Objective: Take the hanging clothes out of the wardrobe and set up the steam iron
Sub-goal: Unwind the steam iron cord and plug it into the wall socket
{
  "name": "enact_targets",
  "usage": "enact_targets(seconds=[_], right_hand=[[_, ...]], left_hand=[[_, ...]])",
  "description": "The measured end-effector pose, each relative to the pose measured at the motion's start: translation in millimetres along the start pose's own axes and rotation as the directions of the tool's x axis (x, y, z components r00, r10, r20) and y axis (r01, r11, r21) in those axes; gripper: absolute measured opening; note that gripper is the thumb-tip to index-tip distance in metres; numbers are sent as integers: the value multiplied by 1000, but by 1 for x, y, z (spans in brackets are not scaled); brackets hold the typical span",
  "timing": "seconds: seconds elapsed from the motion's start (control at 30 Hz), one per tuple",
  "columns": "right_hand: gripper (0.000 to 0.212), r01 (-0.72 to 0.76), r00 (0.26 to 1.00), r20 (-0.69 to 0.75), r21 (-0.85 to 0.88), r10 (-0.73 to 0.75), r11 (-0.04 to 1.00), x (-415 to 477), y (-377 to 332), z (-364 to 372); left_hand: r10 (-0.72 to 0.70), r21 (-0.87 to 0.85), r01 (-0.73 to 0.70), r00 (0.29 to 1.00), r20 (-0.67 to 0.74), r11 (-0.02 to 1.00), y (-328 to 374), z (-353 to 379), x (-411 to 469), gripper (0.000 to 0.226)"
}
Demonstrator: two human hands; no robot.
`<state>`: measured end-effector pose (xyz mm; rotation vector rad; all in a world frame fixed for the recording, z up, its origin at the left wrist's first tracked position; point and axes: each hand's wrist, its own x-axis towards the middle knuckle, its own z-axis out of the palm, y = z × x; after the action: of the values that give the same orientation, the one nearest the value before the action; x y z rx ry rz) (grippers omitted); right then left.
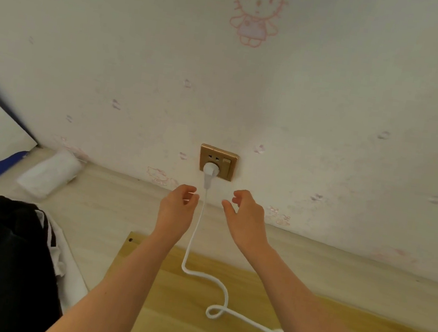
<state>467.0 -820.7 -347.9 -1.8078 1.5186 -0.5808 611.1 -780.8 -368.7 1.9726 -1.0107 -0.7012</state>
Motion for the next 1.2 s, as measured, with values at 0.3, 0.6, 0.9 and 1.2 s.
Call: enact_targets(seconds=[0.3, 0.6, 0.9, 1.2], right_hand=[[40, 47, 987, 164, -269, -2, 962, -89, 69, -27], [32, 182, 961, 273, -494, -47, 850, -172, 127, -38], [26, 180, 967, 248, -507, -58, 843, -249, 155, -51], [44, 34, 979, 188, -506, 72, 862, -354, 165, -35]], left_hand=[[34, 148, -40, 999, 41, 988, -24, 30, -114, 28], [264, 333, -267, 963, 53, 905, -43, 50, -226, 32], [375, 417, -432, 902, 214, 800, -66, 53, -282, 36], [409, 482, -561, 825, 389, 673, -110, 26, -346, 44]])
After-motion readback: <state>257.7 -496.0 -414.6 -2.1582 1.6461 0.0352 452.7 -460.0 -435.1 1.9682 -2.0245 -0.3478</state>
